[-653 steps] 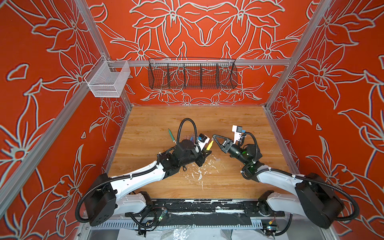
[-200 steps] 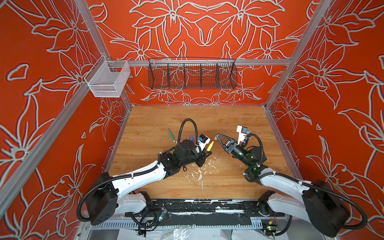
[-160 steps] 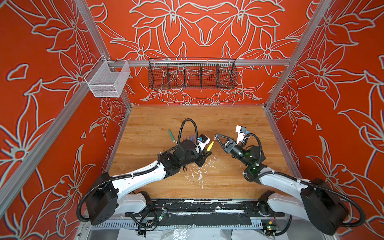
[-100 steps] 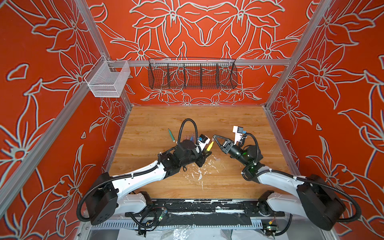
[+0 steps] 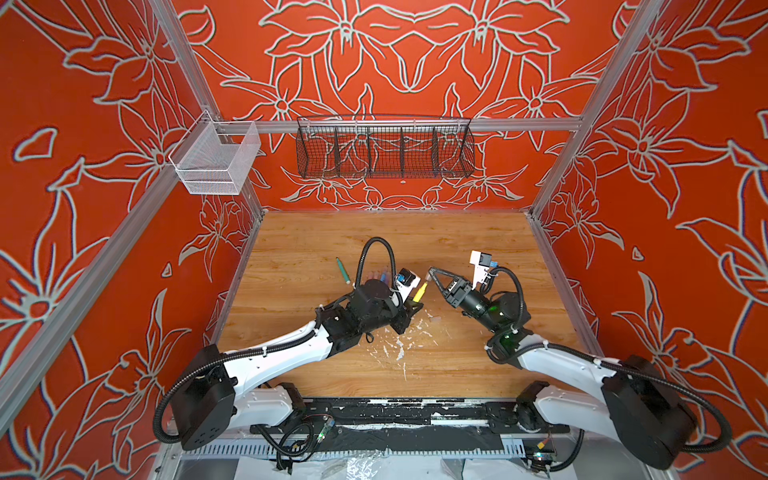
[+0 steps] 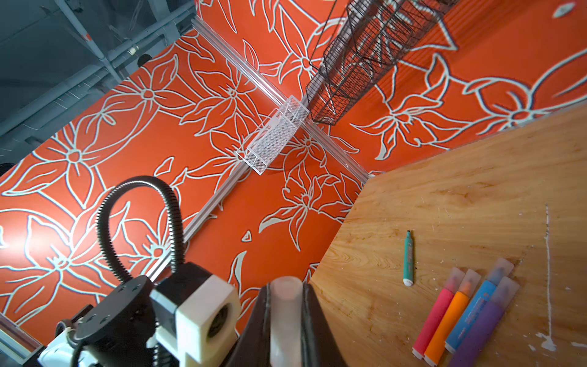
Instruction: Insert the pens into the pen caps
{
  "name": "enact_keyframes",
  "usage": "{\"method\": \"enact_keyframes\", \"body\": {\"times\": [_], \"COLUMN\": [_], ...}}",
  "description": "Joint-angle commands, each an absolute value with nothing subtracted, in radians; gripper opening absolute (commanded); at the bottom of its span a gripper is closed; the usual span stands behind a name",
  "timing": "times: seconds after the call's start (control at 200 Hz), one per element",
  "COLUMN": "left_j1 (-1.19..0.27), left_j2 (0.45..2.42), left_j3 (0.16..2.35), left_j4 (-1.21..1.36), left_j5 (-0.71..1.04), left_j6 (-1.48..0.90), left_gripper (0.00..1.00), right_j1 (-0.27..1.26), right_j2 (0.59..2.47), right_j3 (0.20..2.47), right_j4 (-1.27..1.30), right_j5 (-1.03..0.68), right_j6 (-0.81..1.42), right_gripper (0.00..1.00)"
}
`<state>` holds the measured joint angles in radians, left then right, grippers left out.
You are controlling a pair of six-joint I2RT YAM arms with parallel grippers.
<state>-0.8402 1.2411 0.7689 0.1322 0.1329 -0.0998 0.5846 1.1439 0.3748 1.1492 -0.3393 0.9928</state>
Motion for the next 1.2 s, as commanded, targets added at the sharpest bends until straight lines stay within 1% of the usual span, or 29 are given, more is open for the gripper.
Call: {"method": "enact_keyframes", "body": {"times": [0.0, 0.41, 1.196], "left_j1": [-0.847, -0.847, -0.847], "left_j2": [1.236, 1.231, 1.224], "left_j3": [0.792, 0.788, 0.785], "left_j4": [0.140, 0.140, 0.139], "left_j5": [0.141, 0.126, 0.121], "left_j6": [-0.084, -0.084, -0.084], "left_gripper": [0.00, 0.00, 0.00], "right_j1": [0.591, 0.593, 0.594], "right_j2": [1.118, 1.220, 1.169], "right_j3": [0.368, 0.386, 0.372], "right_j4": [1.140, 1.219, 1.186], "right_j5": [-0.316, -0.372, -0.346], "right_j6": [0.976, 1.017, 1.001], "right_gripper": [0.00, 0.00, 0.00]}}
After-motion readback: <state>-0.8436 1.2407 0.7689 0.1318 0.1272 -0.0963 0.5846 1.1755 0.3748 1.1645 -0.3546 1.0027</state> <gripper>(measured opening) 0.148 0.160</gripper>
